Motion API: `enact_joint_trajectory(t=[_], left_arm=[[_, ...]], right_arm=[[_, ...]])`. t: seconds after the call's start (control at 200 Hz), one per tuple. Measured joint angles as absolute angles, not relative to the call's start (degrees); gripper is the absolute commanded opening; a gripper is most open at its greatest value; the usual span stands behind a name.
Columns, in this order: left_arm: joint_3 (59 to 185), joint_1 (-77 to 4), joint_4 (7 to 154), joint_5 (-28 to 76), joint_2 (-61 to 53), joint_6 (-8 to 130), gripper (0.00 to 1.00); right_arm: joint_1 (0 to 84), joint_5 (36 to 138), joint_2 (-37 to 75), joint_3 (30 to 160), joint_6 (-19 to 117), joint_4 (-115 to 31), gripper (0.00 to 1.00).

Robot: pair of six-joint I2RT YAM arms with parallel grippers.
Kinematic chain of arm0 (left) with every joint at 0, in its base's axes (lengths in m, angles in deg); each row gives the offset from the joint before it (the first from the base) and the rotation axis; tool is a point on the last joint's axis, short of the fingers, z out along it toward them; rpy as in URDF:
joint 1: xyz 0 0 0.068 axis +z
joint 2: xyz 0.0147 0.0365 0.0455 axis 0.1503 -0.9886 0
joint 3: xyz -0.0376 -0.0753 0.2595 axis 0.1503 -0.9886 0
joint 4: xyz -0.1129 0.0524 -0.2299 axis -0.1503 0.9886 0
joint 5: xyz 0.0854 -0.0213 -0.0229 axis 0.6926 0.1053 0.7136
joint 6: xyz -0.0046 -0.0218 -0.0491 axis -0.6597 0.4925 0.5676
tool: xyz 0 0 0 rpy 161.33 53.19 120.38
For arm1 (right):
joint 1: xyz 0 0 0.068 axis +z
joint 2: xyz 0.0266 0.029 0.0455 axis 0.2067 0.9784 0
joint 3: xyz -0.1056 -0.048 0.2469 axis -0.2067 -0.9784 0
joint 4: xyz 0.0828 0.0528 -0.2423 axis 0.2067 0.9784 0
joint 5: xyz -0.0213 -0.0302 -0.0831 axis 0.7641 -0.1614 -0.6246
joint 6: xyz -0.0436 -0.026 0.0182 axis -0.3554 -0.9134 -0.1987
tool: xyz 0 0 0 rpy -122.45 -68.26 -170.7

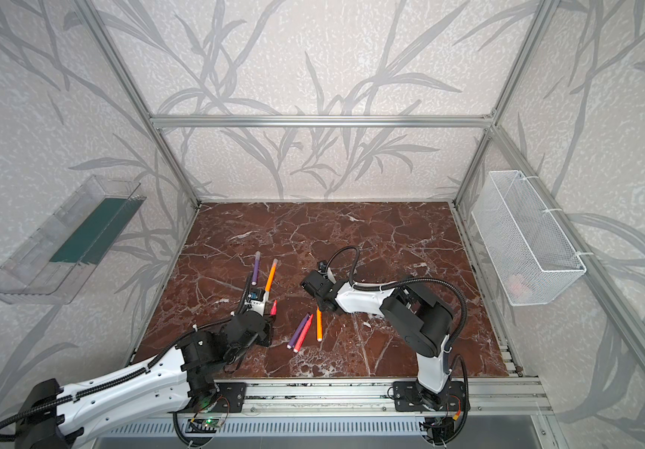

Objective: Insert pens into pen caps
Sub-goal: Pick up the pen cap from the center of the table.

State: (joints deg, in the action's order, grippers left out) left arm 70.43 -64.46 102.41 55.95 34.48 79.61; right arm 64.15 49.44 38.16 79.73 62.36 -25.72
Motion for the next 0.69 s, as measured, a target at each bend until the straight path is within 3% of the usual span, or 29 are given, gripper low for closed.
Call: enact_joint_trajectory(t=[0.695], left_arm=[[70.43, -64.46, 102.41, 55.95, 33.37, 79.55, 0.00]], right_arm=[[60.77, 55.82, 37.98, 78.92, 65.42, -29.35, 0.15]])
